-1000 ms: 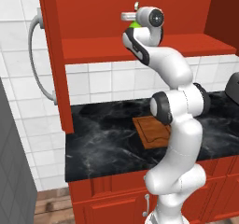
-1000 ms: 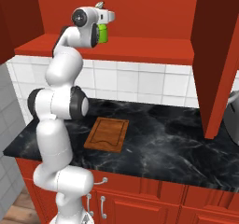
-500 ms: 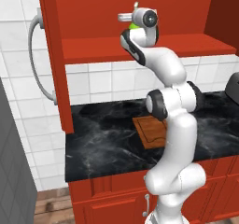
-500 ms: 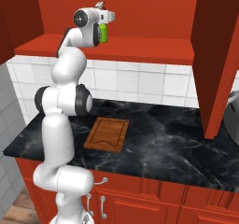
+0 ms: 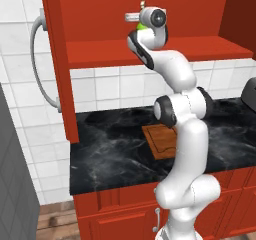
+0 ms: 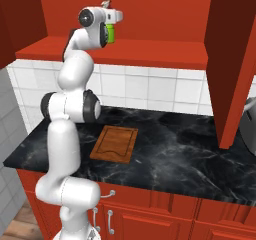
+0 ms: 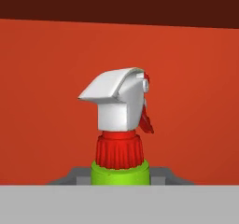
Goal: Grab the spray bottle from the cabinet, then place it next to the cutting board for sanitizing. Then grab the dish brush from the countertop next to the sink and place it next to the cutting board.
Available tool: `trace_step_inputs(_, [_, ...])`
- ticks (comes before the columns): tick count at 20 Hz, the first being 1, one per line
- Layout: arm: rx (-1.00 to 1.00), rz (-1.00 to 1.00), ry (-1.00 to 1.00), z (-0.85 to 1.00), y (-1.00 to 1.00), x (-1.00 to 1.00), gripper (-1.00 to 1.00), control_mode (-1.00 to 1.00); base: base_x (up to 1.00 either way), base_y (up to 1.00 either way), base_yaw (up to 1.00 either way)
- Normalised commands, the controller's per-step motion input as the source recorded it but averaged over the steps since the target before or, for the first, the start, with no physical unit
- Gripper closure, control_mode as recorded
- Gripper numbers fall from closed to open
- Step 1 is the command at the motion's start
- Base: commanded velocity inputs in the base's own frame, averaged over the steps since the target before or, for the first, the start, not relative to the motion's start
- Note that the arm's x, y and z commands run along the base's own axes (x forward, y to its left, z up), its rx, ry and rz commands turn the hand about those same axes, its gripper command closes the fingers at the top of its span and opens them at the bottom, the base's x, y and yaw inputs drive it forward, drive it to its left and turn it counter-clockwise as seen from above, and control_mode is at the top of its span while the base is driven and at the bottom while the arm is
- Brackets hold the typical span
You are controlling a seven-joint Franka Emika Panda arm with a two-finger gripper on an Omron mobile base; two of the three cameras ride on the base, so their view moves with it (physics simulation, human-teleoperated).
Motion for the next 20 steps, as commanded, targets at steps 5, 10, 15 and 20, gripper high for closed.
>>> trace_step_inputs(5, [0.0, 0.0, -0.01, 0.0, -0.02, -0.81, 1.0, -1.0, 0.0, 0.0, 0.0])
trace_step_inputs(10, [0.0, 0.0, -0.08, 0.0, -0.07, -1.0, 1.0, -1.0, 0.0, 0.0, 0.0])
trace_step_inputs(15, [0.0, 0.0, -0.09, 0.0, -0.22, -1.0, 1.0, -1.0, 0.0, 0.0, 0.0])
trace_step_inputs(20, [0.0, 0.0, -0.03, 0.17, -0.31, -1.0, 1.0, -1.0, 0.0, 0.0, 0.0])
